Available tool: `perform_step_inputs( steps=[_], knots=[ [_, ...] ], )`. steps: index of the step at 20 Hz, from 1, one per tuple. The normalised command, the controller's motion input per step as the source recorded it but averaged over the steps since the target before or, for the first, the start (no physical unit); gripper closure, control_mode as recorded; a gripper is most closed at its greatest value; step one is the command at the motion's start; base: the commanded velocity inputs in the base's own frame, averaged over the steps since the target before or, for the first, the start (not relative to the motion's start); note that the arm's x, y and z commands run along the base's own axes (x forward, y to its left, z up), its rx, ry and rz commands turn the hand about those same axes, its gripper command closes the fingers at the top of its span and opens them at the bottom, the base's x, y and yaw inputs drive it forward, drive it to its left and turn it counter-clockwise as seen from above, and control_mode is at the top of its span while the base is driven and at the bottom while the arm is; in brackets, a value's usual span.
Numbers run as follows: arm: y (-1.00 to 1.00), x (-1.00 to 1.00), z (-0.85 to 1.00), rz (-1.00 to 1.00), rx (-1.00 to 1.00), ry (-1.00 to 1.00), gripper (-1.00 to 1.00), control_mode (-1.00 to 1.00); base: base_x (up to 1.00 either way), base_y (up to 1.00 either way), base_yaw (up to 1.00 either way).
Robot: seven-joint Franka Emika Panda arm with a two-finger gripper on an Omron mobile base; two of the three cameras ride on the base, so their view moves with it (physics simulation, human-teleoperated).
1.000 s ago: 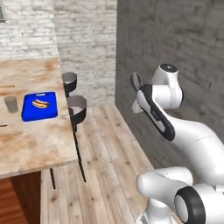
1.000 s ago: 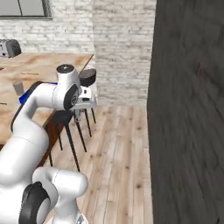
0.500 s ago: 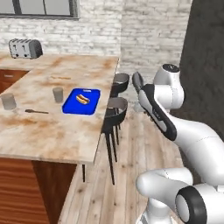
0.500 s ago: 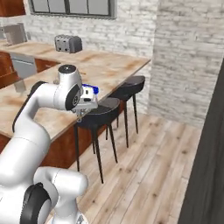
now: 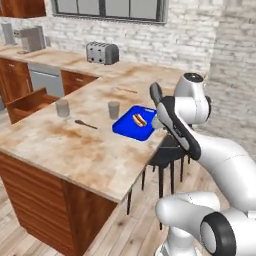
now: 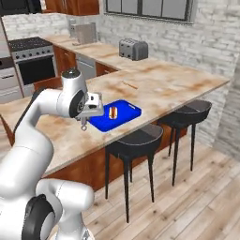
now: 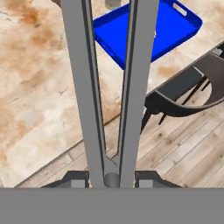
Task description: Take the tongs from the drawer on the right and place them on the dining counter next to the tray containing the hot dog.
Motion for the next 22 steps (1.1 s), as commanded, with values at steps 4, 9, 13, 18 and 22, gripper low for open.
perform_step_inputs(
  steps=[4, 9, 13, 18, 22],
  knots=[
    [0.0, 0.0, 0.0, 0.0, 0.0, 0.0, 1.0, 1.0, 0.08, -0.62, 0.52],
    [0.0, 0.0, 0.0, 0.0, 0.0, 0.0, 1.0, 1.0, 0.0, -0.66, 0.48],
    [0.0, 0.0, 0.0, 0.0, 0.0, 0.0, 1.0, 1.0, 0.0, -0.69, 0.49],
    [0.0, 0.0, 0.0, 0.0, 0.0, 0.0, 1.0, 1.0, 0.04, -0.69, 0.43],
    [0.0, 0.0, 0.0, 0.0, 0.0, 0.0, 1.0, 1.0, 0.01, -0.79, 0.32]
  ],
)
